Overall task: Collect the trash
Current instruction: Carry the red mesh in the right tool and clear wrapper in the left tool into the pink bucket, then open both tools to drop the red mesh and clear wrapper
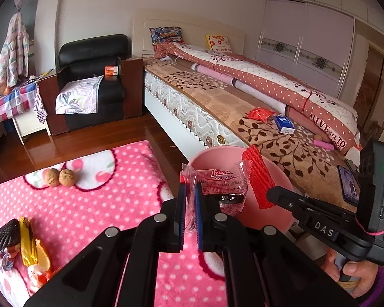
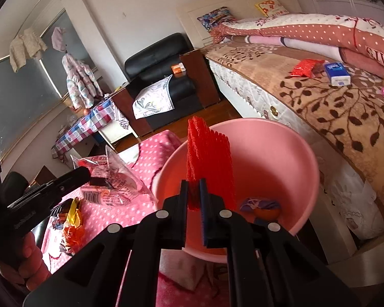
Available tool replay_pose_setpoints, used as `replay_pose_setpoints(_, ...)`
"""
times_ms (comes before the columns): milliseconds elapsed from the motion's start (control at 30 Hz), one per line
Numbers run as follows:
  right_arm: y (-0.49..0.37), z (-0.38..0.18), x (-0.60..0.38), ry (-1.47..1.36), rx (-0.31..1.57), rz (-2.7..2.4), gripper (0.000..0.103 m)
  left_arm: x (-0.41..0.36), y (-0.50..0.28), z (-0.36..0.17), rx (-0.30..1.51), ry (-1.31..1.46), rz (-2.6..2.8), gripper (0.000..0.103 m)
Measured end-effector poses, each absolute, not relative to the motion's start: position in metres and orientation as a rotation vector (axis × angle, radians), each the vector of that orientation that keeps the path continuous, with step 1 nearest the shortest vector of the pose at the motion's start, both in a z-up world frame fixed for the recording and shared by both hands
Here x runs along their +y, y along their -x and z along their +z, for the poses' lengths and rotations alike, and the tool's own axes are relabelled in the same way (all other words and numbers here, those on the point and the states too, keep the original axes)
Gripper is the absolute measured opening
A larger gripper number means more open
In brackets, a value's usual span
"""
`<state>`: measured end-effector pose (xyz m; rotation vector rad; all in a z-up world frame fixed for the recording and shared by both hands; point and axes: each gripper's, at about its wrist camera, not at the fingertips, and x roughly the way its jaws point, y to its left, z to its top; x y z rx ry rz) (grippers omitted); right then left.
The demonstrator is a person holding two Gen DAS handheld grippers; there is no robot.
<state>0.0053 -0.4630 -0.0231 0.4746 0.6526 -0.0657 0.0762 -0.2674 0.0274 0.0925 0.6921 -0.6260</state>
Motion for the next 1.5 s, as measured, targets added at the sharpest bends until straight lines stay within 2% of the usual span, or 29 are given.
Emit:
replay_pose_setpoints(533, 0.0, -0.042, -0.482, -0.528, 0.676, -0.116, 0.009, -0.319, -0.085, 0.007, 0.727, -0.154, -0.683, 0.006)
replay_pose_setpoints(633, -0.001, -0.045, -0.484, -0.533, 0.678, -0.12, 0.009, -0.322, -0.085, 0.005, 0.726, -0.16, -0.684, 0.01)
replay_pose_setpoints(700, -0.001, -0.046, -0.484, -0.539, 0.679, -0.119, 0.009, -0.322, -0.085, 0.004, 0.725, -0.161, -0.677, 0.018)
replay_pose_setpoints(767, -0.001, -0.047, -0.485, -0.544, 0.678, -0.118, 0.009, -0.321, -0.086, 0.004, 0.727, -0.156, -0.675, 0.02)
replay_pose_setpoints(1000, -0.002, -0.047, -0.484, -0.546, 0.681, -0.122, 0.009, -0.314, -0.084, 0.008, 0.718, -0.14, -0.671, 0.038)
replay_pose_setpoints(1300, -0.004, -0.046, -0.48, -0.541, 0.69, -0.131, 0.01, -0.298, -0.077, 0.018, 0.702, -0.108, -0.656, 0.045)
replay_pose_setpoints(1367, -0.004, -0.045, -0.479, -0.539, 0.689, -0.128, 0.011, -0.292, -0.075, 0.02, 0.699, -0.1, -0.655, 0.045)
replay_pose_setpoints(1433, -0.003, -0.042, -0.476, -0.535, 0.683, -0.123, 0.022, -0.287, -0.072, 0.022, 0.695, -0.093, -0.654, 0.045)
replay_pose_setpoints(1500, -0.001, -0.039, -0.472, -0.533, 0.676, -0.119, 0.026, -0.282, -0.069, 0.025, 0.691, -0.089, -0.652, 0.046)
